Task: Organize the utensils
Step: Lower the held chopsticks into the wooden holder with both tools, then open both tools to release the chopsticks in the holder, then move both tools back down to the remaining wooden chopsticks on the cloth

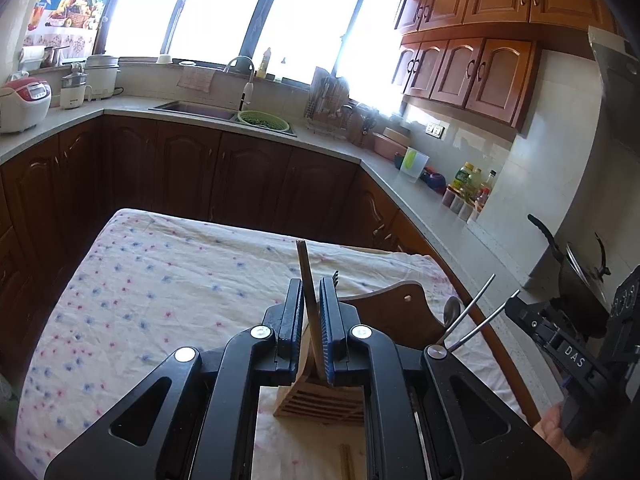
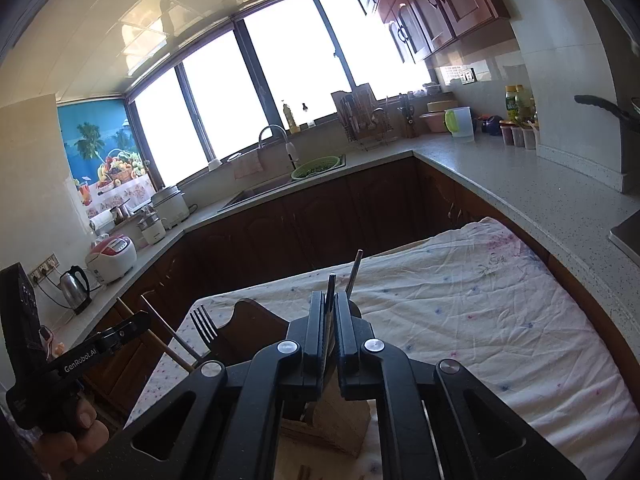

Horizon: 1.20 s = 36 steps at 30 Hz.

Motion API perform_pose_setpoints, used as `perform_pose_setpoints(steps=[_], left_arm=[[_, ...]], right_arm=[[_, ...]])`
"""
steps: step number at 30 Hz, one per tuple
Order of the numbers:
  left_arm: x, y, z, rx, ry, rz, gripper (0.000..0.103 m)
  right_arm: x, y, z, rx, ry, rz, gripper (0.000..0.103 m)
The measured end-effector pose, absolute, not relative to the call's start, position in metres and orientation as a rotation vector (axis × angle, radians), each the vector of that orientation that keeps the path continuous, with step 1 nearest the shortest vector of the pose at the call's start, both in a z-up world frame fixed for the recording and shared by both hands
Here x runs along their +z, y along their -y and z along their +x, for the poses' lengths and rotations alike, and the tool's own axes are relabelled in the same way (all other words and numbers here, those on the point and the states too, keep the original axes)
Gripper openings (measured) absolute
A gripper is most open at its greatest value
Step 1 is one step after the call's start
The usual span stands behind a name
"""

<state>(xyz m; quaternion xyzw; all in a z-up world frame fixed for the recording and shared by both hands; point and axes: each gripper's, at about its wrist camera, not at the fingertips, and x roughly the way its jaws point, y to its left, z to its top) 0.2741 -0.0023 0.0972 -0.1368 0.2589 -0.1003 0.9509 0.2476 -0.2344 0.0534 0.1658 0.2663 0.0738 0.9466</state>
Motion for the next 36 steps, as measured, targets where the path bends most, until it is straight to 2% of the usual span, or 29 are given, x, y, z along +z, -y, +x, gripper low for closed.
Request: perform_pose_setpoints(steps=[1,2,3,4,6,7,8,10,19,36], left_arm=[[0.099,0.001,0.271,-0.207,-0.524,-0.281,0.017],[0.101,0.0,0.268,-0.208,-0.516,-0.284,0.029],[0.103,-0.001,0.263,-0.204,-0.507,-0.286,0.041],[0.106,-0.002,0.258,-0.201,-0.496,-0.285,0.045],[0.11,-0.003,0.247,-0.201,-0.478,-0.277,0.054],[0.112,-0.004,0.242,-0.197,-0.473,-0.273,0.058],[0.113,-0.005,0.237,-0.192,-0.47,-0.272,0.068],[0.113,-0.009,0.226,-0.188,-0.459,-0.274,0.074],[0.084,-0.013,0.189,-0.164,-0.539,-0.252,0.075],[-0.003,0.013,0.158,-0.158,-0.783,-0.178,0.075]], right_arm=[[0.055,0.236,0.246,0.148,-0.538,0.345,0.01],[0.056,0.238,0.243,0.145,-0.534,0.351,0.013],[0.058,0.241,0.24,0.144,-0.526,0.361,0.022],[0.06,0.244,0.237,0.148,-0.514,0.374,0.044],[0.066,0.248,0.228,0.149,-0.479,0.389,0.07],[0.068,0.25,0.222,0.148,-0.461,0.389,0.074],[0.072,0.251,0.217,0.147,-0.449,0.389,0.076],[0.075,0.254,0.207,0.148,-0.435,0.392,0.086],[0.059,0.268,0.159,0.121,-0.471,0.396,0.089],[-0.01,0.273,0.1,0.065,-0.679,0.372,0.089]])
